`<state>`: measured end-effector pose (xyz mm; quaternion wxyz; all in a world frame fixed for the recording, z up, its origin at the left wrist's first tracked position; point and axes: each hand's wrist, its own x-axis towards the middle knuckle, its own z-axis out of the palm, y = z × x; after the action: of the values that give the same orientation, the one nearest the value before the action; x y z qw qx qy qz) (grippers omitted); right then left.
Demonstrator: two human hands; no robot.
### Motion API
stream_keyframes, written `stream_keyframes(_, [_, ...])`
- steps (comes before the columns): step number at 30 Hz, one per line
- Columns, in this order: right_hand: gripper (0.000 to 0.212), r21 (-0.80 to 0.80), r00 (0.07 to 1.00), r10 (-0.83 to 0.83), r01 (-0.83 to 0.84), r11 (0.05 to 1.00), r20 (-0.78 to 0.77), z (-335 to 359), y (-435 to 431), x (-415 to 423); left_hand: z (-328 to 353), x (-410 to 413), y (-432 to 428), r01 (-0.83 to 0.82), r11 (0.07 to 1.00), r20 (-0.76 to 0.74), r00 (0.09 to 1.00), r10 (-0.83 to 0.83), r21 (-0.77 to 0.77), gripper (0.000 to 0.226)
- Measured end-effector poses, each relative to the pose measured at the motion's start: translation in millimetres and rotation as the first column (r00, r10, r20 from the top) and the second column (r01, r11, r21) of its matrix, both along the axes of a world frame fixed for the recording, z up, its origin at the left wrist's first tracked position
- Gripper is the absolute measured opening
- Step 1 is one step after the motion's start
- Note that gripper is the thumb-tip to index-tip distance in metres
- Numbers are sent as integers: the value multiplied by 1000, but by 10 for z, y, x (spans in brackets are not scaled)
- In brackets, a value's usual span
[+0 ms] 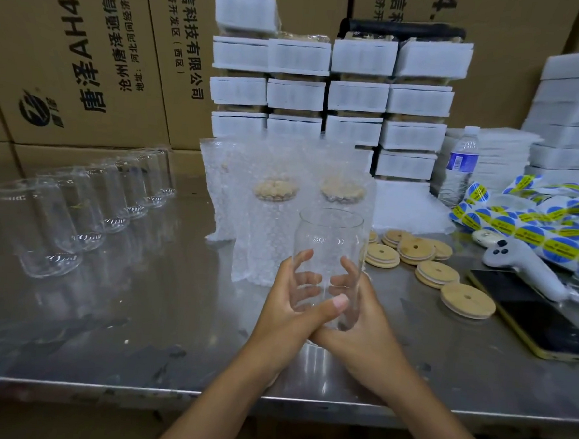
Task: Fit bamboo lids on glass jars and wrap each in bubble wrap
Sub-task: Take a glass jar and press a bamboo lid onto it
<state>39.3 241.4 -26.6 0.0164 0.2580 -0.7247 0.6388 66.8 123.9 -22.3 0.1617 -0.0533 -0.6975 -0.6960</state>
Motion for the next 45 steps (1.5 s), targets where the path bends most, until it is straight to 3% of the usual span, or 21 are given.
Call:
stream_keyframes(3, [91, 21, 1000, -18, 18, 1000, 5, 12, 5, 22, -7, -2, -7, -23, 999, -2, 1000, 23, 25, 70])
stream_keyframes(9, [79, 121, 992, 125, -123, 985, -4, 45, 243, 37, -12, 5, 3, -55, 995, 13, 998, 54, 78, 85])
stream_keyframes(13, [43, 147, 987, -81, 102, 984, -139, 152, 502, -75, 16, 12, 4, -84, 990, -14, 996, 86, 109, 80])
stream_keyframes(16, [31, 148, 923, -302, 341, 928, -237, 274, 726, -259, 22, 21, -5, -94, 986, -15, 995, 97, 135, 78])
stream_keyframes(18, [30, 266, 864, -393, 478, 837, -316, 347, 898, -429, 14, 26, -3, -89, 988, -5, 996, 90, 129, 81])
stream_keyframes(21, [39, 532, 792, -453, 610, 588, -408, 382, 1144, -638, -3, 24, 0, -78, 989, 4, 997, 79, 122, 83])
stream_keyframes(24, [41, 686, 751, -483, 637, 351, -450, 321, 1272, -691, -25, 20, -7, -76, 990, 10, 997, 75, 118, 82])
stream_keyframes(27, [35, 739, 743, -455, 631, 234, -490, 224, 1296, -696, -29, 13, -11, -73, 993, 5, 997, 73, 93, 82])
stream_keyframes(34, [48, 774, 785, -375, 593, 222, -494, 161, 1220, -728, -33, -10, -13, -50, 996, -21, 998, 52, 75, 79])
stream_keyframes(41, [56, 761, 716, -454, 638, 117, -530, 118, 1216, -723, -33, -29, -5, -28, 998, -37, 999, 30, 52, 76])
stream_keyframes(45, [52, 735, 710, -442, 661, 149, -549, 124, 1183, -691, -37, -18, -14, -14, 999, -34, 999, 16, 51, 74])
